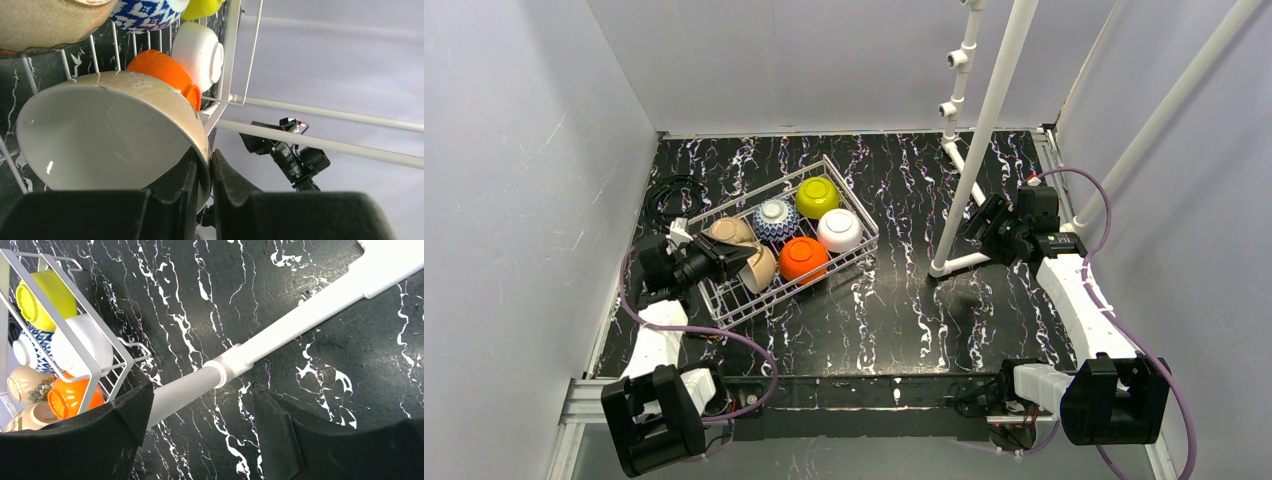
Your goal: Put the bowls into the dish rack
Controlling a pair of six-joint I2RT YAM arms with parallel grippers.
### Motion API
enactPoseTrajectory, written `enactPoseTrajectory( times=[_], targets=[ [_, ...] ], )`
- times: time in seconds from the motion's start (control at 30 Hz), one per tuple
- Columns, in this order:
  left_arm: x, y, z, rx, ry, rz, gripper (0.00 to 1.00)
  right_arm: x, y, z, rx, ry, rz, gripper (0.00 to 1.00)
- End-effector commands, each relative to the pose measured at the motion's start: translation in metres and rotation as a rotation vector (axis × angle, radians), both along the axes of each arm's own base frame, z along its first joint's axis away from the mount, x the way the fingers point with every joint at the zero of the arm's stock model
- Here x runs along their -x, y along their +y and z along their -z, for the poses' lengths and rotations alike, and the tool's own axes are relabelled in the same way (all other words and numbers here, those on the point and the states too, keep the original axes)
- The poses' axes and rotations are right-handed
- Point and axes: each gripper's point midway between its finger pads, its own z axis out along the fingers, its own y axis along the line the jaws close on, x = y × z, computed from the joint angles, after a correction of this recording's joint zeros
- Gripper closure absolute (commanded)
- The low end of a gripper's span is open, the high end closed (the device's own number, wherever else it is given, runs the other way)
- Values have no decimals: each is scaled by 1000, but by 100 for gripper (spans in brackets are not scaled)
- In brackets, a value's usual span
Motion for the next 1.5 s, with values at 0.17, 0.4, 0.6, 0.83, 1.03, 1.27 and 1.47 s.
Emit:
enactPoseTrajectory(
  times=[0.17,0.4,0.6,0.83,1.03,1.27,1.47],
  targets=[
    [-5,-11,-30,80,-75,127,100,-8,1,-13,-1,-40,-8,20],
    [-12,-15,-32,106,-86,142,100,-7,0,-12,1,-37,-7,20],
    [-16,-19,-26,115,-68,158,100,-7,0,-11,4,-34,-7,20],
    [-7,-22,-6,132,-23,182,100,-6,-1,-8,9,-28,-8,20],
    [1,-20,1,139,-29,209,100,-6,-2,-6,14,-25,-8,20],
    [-2,-15,5,125,-38,205,100,-5,-1,-4,13,-21,-8,20],
    [1,-13,33,123,35,163,100,-5,-2,-5,18,-22,-6,20]
  ],
)
